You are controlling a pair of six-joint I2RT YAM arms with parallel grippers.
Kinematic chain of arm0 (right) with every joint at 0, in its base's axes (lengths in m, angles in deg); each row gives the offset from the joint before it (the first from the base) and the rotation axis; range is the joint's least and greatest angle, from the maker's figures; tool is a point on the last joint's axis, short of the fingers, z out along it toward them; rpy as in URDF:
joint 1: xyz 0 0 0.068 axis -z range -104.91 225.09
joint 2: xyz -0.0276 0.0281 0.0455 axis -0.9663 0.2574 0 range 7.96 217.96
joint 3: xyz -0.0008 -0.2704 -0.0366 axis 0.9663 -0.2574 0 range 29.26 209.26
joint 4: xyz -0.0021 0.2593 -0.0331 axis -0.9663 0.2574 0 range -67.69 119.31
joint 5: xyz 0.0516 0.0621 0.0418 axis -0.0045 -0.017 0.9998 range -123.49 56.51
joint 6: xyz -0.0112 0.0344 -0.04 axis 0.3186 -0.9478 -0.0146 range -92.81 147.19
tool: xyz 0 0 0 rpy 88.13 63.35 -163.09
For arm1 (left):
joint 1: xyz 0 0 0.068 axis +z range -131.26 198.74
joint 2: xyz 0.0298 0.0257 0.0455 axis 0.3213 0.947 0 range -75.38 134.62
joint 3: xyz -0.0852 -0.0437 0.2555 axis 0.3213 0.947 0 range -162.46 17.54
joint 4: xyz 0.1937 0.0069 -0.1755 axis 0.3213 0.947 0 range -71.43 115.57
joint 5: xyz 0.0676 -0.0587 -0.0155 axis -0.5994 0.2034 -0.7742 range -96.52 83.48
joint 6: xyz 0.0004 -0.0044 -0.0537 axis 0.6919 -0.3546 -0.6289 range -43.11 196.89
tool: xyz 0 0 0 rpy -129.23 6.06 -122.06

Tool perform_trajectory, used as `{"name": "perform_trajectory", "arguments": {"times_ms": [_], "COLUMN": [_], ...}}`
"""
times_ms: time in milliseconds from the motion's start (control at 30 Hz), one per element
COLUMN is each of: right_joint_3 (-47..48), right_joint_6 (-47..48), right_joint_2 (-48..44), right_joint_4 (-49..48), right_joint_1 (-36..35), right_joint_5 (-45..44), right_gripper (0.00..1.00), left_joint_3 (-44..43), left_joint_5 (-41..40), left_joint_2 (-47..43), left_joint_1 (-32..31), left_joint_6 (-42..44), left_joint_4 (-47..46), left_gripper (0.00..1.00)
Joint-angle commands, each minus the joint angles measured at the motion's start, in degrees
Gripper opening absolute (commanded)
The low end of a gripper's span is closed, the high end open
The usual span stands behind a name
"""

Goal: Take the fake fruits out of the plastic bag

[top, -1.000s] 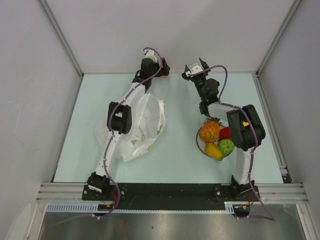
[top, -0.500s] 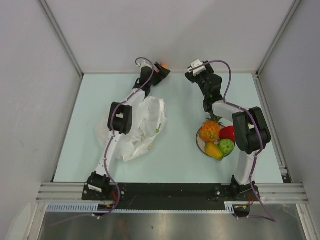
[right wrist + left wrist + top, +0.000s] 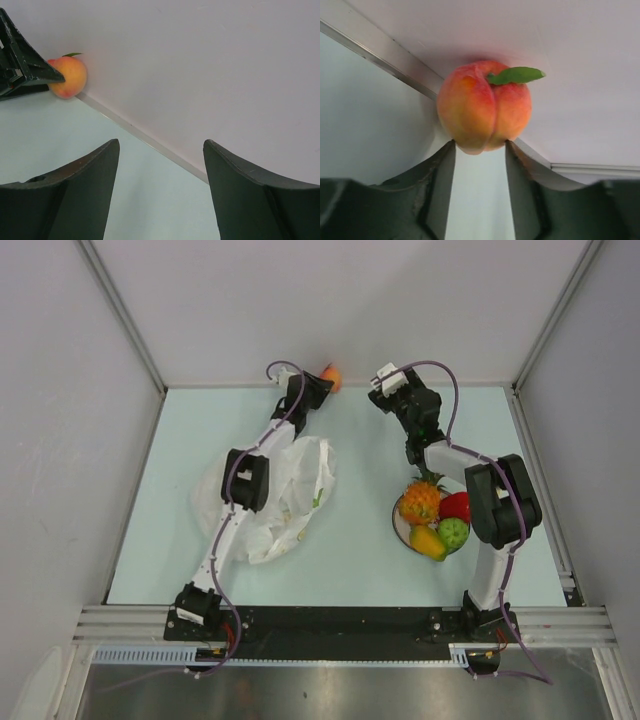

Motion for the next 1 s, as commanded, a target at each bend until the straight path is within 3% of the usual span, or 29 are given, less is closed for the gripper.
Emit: {"name": "perform_trajectory", "arguments": {"times_ms": [0,100,200,467,533,567,600,967], "right_joint_3": [0.2,0.2,0.2,0.2,0.2,0.2,0.1,0.3], "right_joint_6": [1.0,0.2,0.2,0.0,-0.3,-0.4,-0.5,1.2], "right_joint_2": [-2.1,-1.8,-1.9,-1.4,-1.2,-0.9,-0.9,0.9], "right_joint_4": [-0.2,0.8,1.7,2.9,3.2,3.3,3.6,1.8], "right_joint_1": [-0.2,0.1,0.1,0.1,0.0,0.0,0.0,0.1], "right_joint_5": [0.1,0.1,0.1,0.1,1.7,1.7,1.8,2.6], "right_gripper": [0.73,0.72,0.72,0.7,0.7,0.7,0.7,0.72], "left_joint_3": [-2.1,-1.4,1.2,11.1,11.6,11.0,9.7,-2.3], "left_joint_5": [-2.9,-2.3,-0.5,7.5,8.0,7.2,6.6,-3.8], "left_joint_2": [1.7,1.5,0.2,-5.1,-5.0,-4.2,-3.3,4.0], "left_joint_1": [-0.5,-0.5,-0.2,1.6,2.1,2.2,2.2,-1.1], "left_joint_6": [-1.3,-0.6,0.9,0.8,0.3,0.7,0.6,-7.8], "left_joint_4": [2.8,2.0,-0.5,-4.1,-8.1,-8.8,-9.1,-2.0], "left_gripper": [0.43,0.3,0.01,0.0,0.32,0.54,0.99,1.0]}}
